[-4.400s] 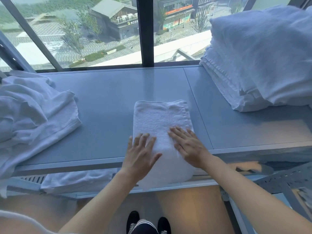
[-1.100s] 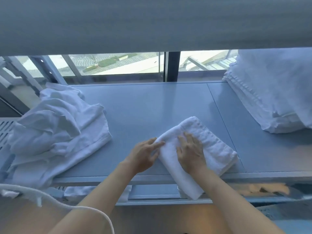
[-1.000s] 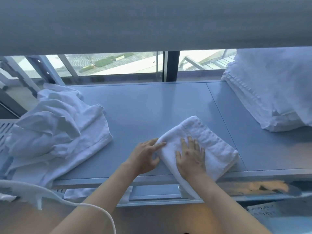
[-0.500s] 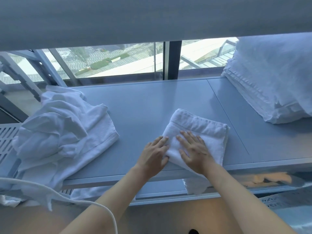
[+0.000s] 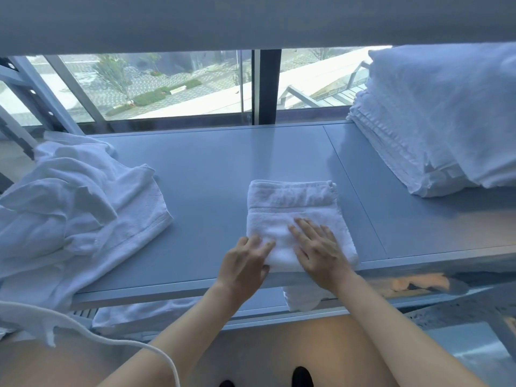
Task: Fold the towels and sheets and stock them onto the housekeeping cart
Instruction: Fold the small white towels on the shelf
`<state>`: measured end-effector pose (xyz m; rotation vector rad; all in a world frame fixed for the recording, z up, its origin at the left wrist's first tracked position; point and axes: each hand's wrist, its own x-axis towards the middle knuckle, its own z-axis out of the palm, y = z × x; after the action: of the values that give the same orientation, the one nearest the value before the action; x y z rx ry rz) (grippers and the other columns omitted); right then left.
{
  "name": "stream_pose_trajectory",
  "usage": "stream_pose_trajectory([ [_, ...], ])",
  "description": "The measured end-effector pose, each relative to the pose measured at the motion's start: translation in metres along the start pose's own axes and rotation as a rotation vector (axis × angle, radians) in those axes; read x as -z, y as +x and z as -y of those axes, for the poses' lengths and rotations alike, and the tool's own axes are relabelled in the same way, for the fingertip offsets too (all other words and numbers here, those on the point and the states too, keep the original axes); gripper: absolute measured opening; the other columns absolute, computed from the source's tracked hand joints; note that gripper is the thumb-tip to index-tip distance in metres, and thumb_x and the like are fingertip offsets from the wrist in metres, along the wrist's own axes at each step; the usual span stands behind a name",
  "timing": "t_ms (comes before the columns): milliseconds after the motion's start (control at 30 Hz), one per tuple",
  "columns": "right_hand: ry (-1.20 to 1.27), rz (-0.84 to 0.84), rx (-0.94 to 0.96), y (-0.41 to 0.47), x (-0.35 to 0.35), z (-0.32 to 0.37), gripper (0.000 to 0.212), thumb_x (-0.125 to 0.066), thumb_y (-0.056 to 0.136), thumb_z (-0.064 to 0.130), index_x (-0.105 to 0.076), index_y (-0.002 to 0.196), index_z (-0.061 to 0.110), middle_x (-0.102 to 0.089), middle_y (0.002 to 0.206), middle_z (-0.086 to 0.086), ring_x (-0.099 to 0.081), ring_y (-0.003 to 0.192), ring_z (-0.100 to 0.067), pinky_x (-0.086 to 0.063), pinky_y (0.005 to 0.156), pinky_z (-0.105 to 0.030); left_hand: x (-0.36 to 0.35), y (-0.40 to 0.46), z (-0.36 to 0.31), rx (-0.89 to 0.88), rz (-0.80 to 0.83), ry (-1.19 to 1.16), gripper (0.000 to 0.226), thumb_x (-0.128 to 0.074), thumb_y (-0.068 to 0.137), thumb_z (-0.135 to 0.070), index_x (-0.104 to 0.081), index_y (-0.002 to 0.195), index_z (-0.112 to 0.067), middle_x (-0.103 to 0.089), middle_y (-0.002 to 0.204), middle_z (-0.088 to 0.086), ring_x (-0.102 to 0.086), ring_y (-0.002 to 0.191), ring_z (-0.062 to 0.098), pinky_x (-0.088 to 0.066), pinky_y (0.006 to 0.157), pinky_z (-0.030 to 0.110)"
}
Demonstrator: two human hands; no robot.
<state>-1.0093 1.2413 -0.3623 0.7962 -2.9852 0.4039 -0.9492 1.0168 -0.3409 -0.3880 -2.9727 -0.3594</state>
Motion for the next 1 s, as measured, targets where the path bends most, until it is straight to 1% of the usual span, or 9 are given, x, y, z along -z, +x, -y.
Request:
stream_pose_trajectory([
  [100, 0.029, 0.000, 0.044, -0.027, -0.004, -0.010, 0.063, -0.035, 0.103, 0.054, -0.030, 0.160, 0.029, -0.019, 0.170, 0.005, -0.012, 0.158, -0.014, -0.010, 0.127, -0.042, -0.001, -0.004, 0.003, -0.044, -0.011, -0.015, 0.058, -0.082, 0.067, -0.017, -0.070, 0.123, -0.027, -0.066, 0.110, 0.003, -0.062, 0.081, 0.027, -0.053, 0.050, 0.033],
  [267, -0.039, 0.037, 0.072, -0.041, 0.000, -0.032, 0.074, -0.030, 0.100, 0.069, -0.015, 0.164, 0.034, -0.005, 0.172, 0.014, -0.003, 0.158, -0.009, -0.012, 0.127, -0.043, -0.010, -0.013, 0.023, -0.080, -0.053, -0.098, 0.063, -0.079, 0.075, -0.011, -0.065, 0.134, -0.027, -0.058, 0.140, -0.004, -0.061, 0.092, 0.026, -0.058, 0.058, 0.035],
  [400, 0.001, 0.088, -0.010, -0.049, 0.009, -0.055, 0.086, -0.042, 0.095, 0.072, -0.007, 0.164, 0.034, 0.005, 0.171, 0.017, 0.007, 0.157, -0.008, -0.017, 0.127, -0.051, -0.016, -0.016, 0.029, -0.103, -0.044, -0.190, 0.058, -0.072, 0.084, -0.007, -0.063, 0.140, -0.018, -0.051, 0.154, -0.007, -0.058, 0.118, 0.031, -0.061, 0.082, 0.042],
  [467, -0.014, 0.108, -0.012, -0.050, 0.013, -0.056, 0.089, -0.040, 0.094, 0.074, -0.006, 0.165, 0.033, 0.008, 0.171, 0.017, 0.011, 0.156, -0.006, -0.011, 0.127, -0.052, -0.014, -0.013, 0.030, -0.140, -0.022, -0.224, 0.045, -0.059, 0.094, -0.022, -0.064, 0.138, -0.016, -0.049, 0.155, -0.006, -0.049, 0.133, 0.031, -0.054, 0.100, 0.044],
  [567, 0.002, 0.141, -0.032, -0.041, 0.022, -0.046, 0.094, -0.030, 0.090, 0.084, -0.013, 0.164, 0.030, 0.004, 0.172, 0.012, 0.013, 0.156, -0.005, 0.000, 0.128, -0.050, -0.009, -0.002, 0.033, -0.135, -0.012, -0.250, 0.046, -0.044, 0.102, -0.048, -0.069, 0.130, -0.022, -0.047, 0.156, -0.008, -0.035, 0.149, 0.020, -0.038, 0.116, 0.043],
  [633, 0.038, 0.113, -0.057, -0.025, 0.028, -0.033, 0.089, -0.024, 0.093, 0.082, -0.018, 0.164, 0.028, -0.001, 0.172, 0.008, 0.008, 0.158, -0.010, 0.003, 0.127, -0.050, -0.008, 0.013, 0.033, -0.093, -0.022, -0.257, 0.047, -0.040, 0.104, -0.048, -0.068, 0.132, -0.023, -0.043, 0.160, -0.007, -0.030, 0.152, 0.018, -0.034, 0.120, 0.042],
  [767, 0.107, 0.121, -0.154, 0.012, 0.021, -0.007, 0.073, -0.030, 0.103, 0.063, -0.013, 0.165, 0.027, 0.002, 0.172, 0.005, 0.006, 0.158, -0.016, 0.004, 0.127, -0.049, -0.021, 0.033, 0.023, 0.007, 0.063, -0.261, 0.051, -0.044, 0.107, -0.034, -0.041, 0.157, -0.025, -0.023, 0.169, -0.004, -0.008, 0.159, 0.019, -0.018, 0.128, 0.040],
  [900, 0.019, 0.110, -0.112, 0.022, 0.009, -0.017, 0.068, -0.031, 0.106, 0.056, -0.013, 0.165, 0.027, 0.001, 0.173, 0.005, 0.007, 0.158, -0.015, 0.010, 0.126, -0.043, -0.035, 0.034, 0.016, 0.045, 0.051, -0.290, 0.064, -0.025, 0.101, -0.049, -0.034, 0.160, -0.028, -0.014, 0.170, -0.008, 0.003, 0.159, 0.015, -0.014, 0.129, 0.040],
  [1000, 0.025, 0.097, -0.081, 0.025, 0.011, -0.044, 0.067, -0.033, 0.105, 0.057, -0.017, 0.164, 0.029, -0.002, 0.172, 0.007, 0.003, 0.158, -0.014, 0.008, 0.127, -0.043, -0.045, 0.047, 0.000, 0.069, 0.041, -0.328, 0.066, -0.025, 0.099, -0.052, -0.033, 0.160, -0.029, -0.012, 0.171, -0.010, 0.006, 0.159, 0.012, -0.011, 0.129, 0.036],
])
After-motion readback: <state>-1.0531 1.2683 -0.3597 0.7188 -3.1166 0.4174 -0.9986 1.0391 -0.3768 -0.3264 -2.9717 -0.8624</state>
